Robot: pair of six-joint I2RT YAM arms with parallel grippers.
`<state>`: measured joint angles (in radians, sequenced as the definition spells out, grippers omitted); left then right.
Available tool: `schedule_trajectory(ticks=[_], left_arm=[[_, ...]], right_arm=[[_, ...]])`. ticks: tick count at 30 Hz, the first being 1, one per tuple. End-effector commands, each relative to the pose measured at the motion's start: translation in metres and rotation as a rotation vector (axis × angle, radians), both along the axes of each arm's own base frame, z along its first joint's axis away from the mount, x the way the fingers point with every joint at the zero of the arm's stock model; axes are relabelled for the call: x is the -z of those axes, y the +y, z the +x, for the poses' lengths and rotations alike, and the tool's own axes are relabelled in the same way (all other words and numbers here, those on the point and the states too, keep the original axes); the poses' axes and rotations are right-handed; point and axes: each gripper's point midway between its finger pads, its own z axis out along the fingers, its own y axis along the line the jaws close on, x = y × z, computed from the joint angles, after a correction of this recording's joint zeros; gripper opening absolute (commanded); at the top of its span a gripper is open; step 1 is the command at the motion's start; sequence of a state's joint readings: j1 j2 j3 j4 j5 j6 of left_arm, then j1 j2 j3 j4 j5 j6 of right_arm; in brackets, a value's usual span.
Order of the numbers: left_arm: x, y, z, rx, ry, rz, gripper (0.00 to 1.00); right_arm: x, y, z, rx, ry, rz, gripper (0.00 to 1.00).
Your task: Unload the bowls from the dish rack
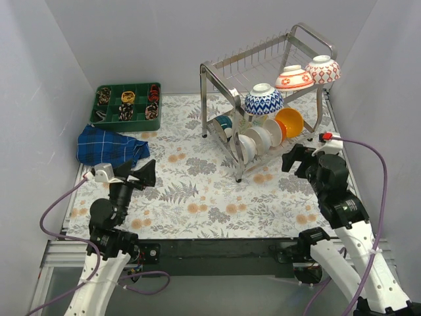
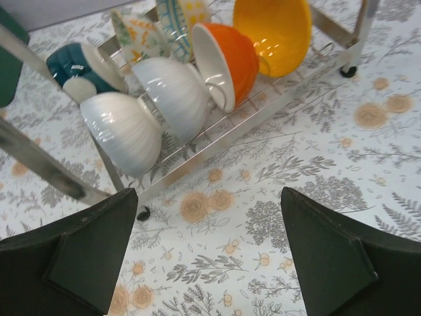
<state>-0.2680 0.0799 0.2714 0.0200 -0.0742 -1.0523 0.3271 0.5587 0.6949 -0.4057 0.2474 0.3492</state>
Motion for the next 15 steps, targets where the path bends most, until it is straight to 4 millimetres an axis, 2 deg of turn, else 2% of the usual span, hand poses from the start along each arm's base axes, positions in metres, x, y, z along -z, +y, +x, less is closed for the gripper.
schedule_trajectory(ticks=[1, 2, 4, 5, 8, 9, 11, 12, 14, 15], left_arm=[[0.016, -0.009, 0.01, 0.032, 0.153, 0.052, 0.98], [0.028, -0.013, 0.016, 0.04, 0.211, 0.07, 0.98], [0.031, -0.017, 0.019, 0.06, 0.258, 0.085, 0.98], [0.039, -0.019, 0.022, 0.069, 0.293, 0.096, 0.98], [0.043, -0.022, 0.022, 0.082, 0.307, 0.109, 0.98], [0.043, -0.022, 0.022, 0.084, 0.306, 0.108, 0.98], [0.045, -0.022, 0.021, 0.085, 0.305, 0.111, 0.98], [0.042, -0.022, 0.02, 0.083, 0.298, 0.111, 0.98], [0.043, -0.025, 0.019, 0.094, 0.295, 0.112, 0.98], [0.042, -0.025, 0.018, 0.095, 0.291, 0.111, 0.98]], right_arm=[[-0.025, -0.031, 0.009, 0.193, 0.039, -0.048, 0.99], [-0.042, -0.033, 0.012, 0.203, 0.017, -0.05, 0.98], [-0.051, -0.035, 0.02, 0.227, 0.02, -0.063, 0.99], [-0.066, -0.035, 0.023, 0.242, -0.006, -0.047, 0.99], [-0.084, -0.043, 0.034, 0.317, -0.022, -0.039, 0.99], [-0.104, -0.05, 0.036, 0.361, -0.06, -0.03, 0.99], [-0.12, -0.054, 0.043, 0.4, -0.083, -0.025, 0.99], [-0.145, -0.058, 0.043, 0.431, -0.132, -0.001, 0.99], [-0.159, -0.06, 0.051, 0.46, -0.145, 0.001, 0.98], [-0.183, -0.062, 0.052, 0.47, -0.191, 0.031, 0.99]])
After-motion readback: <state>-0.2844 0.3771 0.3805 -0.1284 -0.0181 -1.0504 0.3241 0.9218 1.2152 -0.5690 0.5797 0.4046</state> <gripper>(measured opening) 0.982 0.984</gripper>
